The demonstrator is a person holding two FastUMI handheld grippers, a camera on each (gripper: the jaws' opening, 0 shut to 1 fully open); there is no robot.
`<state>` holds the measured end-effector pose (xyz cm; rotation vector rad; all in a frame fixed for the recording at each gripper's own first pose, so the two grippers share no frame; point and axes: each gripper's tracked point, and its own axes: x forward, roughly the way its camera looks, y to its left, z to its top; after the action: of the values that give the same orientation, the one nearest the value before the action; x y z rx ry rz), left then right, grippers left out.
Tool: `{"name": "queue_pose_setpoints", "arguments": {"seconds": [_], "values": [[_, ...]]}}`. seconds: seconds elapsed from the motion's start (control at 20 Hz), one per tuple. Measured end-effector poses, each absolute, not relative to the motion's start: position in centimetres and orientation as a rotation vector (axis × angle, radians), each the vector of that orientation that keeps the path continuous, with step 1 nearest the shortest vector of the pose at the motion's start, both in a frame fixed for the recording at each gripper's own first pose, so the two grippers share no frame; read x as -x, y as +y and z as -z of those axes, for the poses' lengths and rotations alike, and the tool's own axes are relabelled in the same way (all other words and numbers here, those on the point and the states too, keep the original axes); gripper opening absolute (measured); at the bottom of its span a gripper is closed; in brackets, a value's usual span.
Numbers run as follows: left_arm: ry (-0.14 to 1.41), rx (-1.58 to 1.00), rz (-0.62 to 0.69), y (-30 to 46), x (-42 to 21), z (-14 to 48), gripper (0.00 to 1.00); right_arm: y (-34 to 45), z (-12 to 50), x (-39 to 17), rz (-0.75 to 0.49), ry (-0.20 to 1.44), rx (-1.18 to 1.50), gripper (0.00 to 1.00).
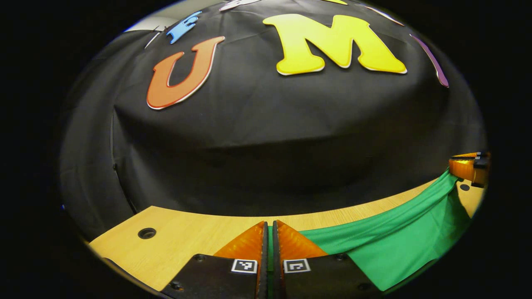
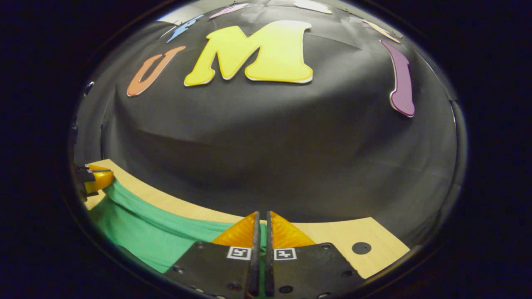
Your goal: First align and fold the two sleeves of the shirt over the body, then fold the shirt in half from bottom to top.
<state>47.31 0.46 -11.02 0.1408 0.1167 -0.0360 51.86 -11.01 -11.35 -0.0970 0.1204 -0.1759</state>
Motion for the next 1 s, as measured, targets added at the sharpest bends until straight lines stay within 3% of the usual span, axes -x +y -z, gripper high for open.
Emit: {"name": "queue_pose_setpoints", "arguments": {"seconds": [0.05, 0.2, 0.4, 0.65, 1.0], "values": [[0.124, -0.133, 0.044, -0.1, -47.4, 11.7, 0.41, -11.4, 11.3, -51.7, 0.192, 0.128, 0.120, 0.28], [0.154, -0.124, 0.064, -0.9, -47.0, 12.1, 1.00, -11.0, 11.8, -51.3, 0.180, 0.148, 0.201, 0.96], [0.150, -0.074, 0.033, -0.3, -45.7, 10.8, 1.00, -8.3, 11.2, -49.5, 0.108, 0.196, 0.129, 0.93], [0.113, 0.001, 0.026, -0.7, -42.5, 7.7, 1.00, -6.9, 11.0, -46.8, 0.131, 0.269, 0.034, 0.96], [0.075, -0.010, 0.032, -1.7, -33.3, 2.7, 1.00, -4.1, 4.4, -38.6, 0.080, 0.196, 0.089, 0.95]]}}
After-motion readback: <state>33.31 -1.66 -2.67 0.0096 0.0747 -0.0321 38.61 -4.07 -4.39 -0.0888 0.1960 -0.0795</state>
